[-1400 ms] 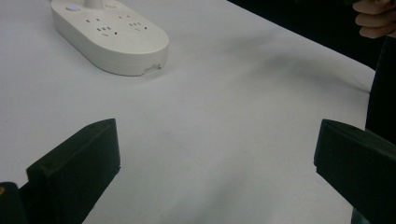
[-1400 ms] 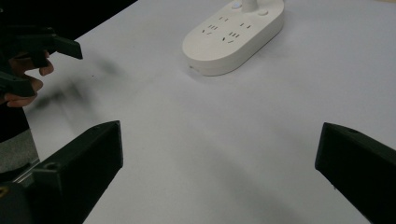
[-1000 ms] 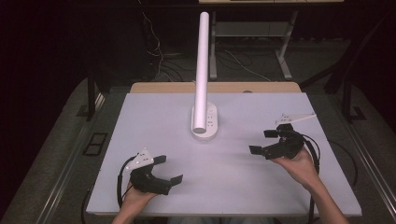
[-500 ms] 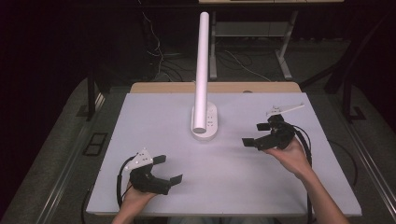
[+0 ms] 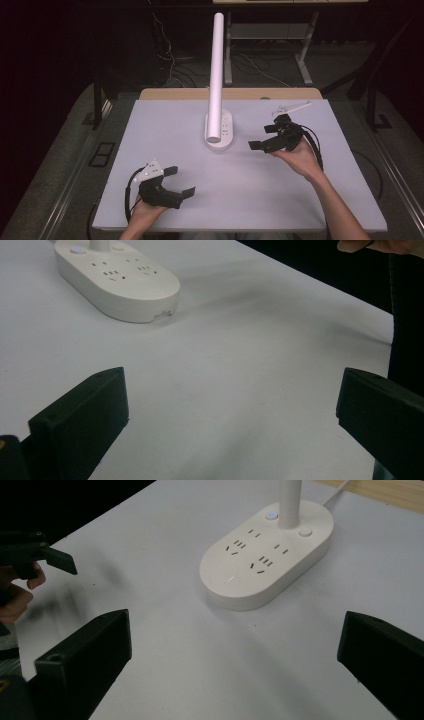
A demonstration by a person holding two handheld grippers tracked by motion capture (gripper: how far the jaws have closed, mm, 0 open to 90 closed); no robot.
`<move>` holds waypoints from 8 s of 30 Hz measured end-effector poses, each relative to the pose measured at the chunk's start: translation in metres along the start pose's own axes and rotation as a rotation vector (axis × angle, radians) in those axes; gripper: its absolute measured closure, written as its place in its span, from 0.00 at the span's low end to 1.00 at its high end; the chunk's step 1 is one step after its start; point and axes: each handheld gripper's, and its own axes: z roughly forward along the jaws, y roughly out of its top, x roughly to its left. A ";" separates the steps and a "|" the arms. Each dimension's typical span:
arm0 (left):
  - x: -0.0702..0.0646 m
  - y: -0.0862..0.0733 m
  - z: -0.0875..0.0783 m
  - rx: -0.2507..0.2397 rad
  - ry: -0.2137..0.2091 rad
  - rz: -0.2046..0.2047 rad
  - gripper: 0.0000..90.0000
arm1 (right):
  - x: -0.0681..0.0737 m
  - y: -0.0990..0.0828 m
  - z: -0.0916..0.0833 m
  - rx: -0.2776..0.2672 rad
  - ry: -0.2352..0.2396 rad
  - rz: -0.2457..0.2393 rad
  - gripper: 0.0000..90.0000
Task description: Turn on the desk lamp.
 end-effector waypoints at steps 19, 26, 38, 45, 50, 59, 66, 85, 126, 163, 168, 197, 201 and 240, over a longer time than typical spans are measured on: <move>0.001 0.000 -0.001 -0.001 -0.001 -0.001 0.00 | -0.004 0.029 0.026 0.028 -0.003 -0.008 0.01; 0.001 0.000 -0.001 0.000 -0.005 0.000 0.00 | -0.009 0.035 0.038 0.029 0.001 0.000 0.01; 0.000 0.000 -0.001 -0.001 -0.009 -0.001 0.00 | -0.020 0.047 0.054 0.013 -0.007 0.016 0.06; 0.001 0.000 0.000 -0.001 -0.009 0.002 0.00 | -0.031 0.054 0.060 0.001 -0.014 0.036 0.17; 0.001 0.000 -0.001 0.000 -0.009 0.003 0.00 | -0.038 0.057 0.066 -0.024 -0.015 0.041 0.27; 0.002 0.000 0.000 0.012 -0.003 0.006 0.00 | -0.046 0.066 0.078 -0.008 0.002 0.048 0.58; 0.001 0.000 0.000 0.012 -0.007 0.006 0.00 | -0.050 0.071 0.091 0.021 0.007 0.055 0.80; 0.001 0.000 0.001 0.017 -0.021 0.003 0.00 | -0.074 0.067 0.129 0.005 -0.008 0.128 0.99; -0.002 0.000 0.002 0.021 -0.033 0.008 0.00 | -0.096 0.052 0.160 -0.038 -0.003 0.261 1.00; -0.001 0.000 0.003 0.029 -0.033 0.006 0.00 | -0.076 0.061 0.143 0.004 -0.084 0.094 0.99; -0.001 0.000 0.004 0.030 -0.033 0.009 0.00 | -0.069 0.066 0.126 -0.001 -0.089 0.071 0.97; -0.002 0.001 0.007 0.035 -0.038 0.012 0.00 | -0.033 0.026 0.031 -0.091 -0.123 0.004 0.02; -0.003 0.001 0.008 0.038 -0.041 0.014 0.00 | -0.030 0.016 0.016 -0.097 -0.101 0.020 0.00; -0.002 0.001 0.009 0.042 -0.037 0.008 0.00 | 0.023 -0.141 -0.059 -0.165 -0.157 0.128 0.00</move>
